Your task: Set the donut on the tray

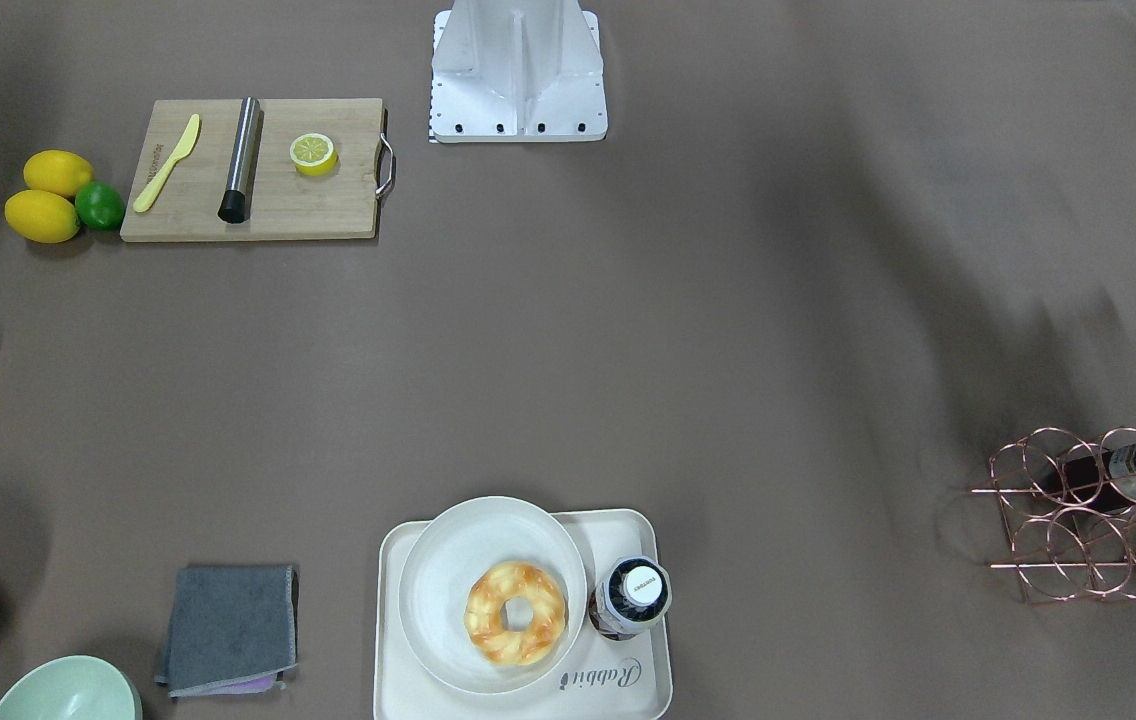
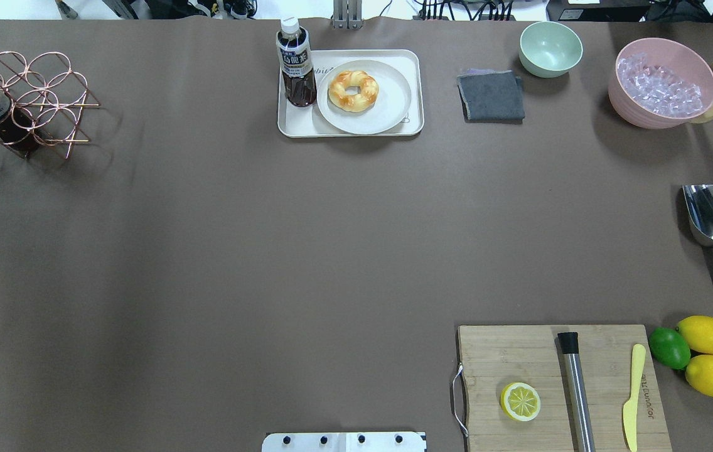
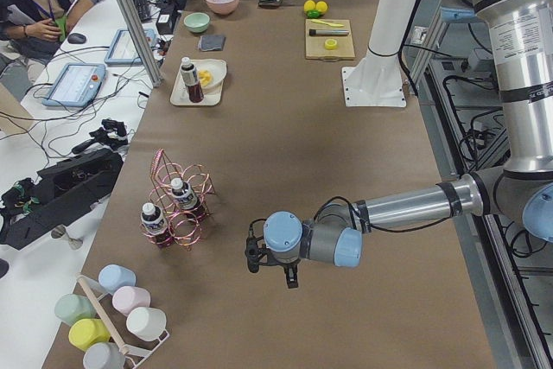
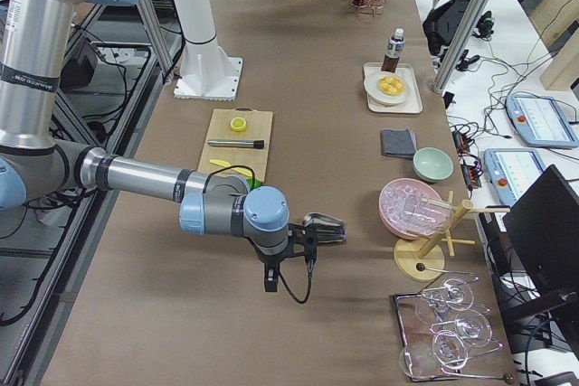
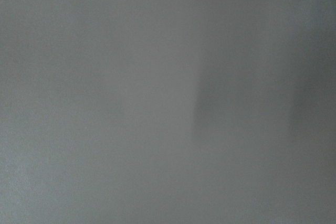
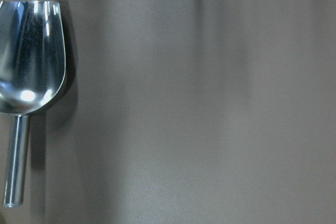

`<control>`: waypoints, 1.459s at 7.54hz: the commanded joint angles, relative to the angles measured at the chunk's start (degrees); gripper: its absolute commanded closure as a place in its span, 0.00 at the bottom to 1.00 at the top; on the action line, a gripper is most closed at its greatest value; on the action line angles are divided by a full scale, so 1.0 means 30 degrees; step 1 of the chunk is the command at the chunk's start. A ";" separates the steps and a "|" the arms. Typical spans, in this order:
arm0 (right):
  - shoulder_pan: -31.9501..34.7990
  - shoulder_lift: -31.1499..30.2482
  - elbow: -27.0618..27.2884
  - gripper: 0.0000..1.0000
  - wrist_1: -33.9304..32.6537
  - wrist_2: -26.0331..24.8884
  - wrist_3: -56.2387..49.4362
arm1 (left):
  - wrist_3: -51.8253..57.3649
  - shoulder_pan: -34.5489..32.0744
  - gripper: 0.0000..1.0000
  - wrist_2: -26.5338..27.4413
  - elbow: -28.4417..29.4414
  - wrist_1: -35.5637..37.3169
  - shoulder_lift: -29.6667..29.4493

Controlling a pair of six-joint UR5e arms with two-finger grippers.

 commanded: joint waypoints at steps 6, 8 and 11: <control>0.0058 -0.0311 -0.0130 0.00 0.0788 -0.0827 -0.0154 | 0.0008 0.0013 0.02 0.0000 0.0093 0.0020 0.0007; 0.0058 -0.0311 -0.0101 0.00 0.0790 -0.0799 -0.0154 | 0.0008 0.0013 0.02 0.0000 0.0093 0.0020 0.0007; 0.0058 -0.0311 -0.0101 0.00 0.0790 -0.0799 -0.0154 | 0.0008 0.0013 0.02 0.0000 0.0093 0.0020 0.0007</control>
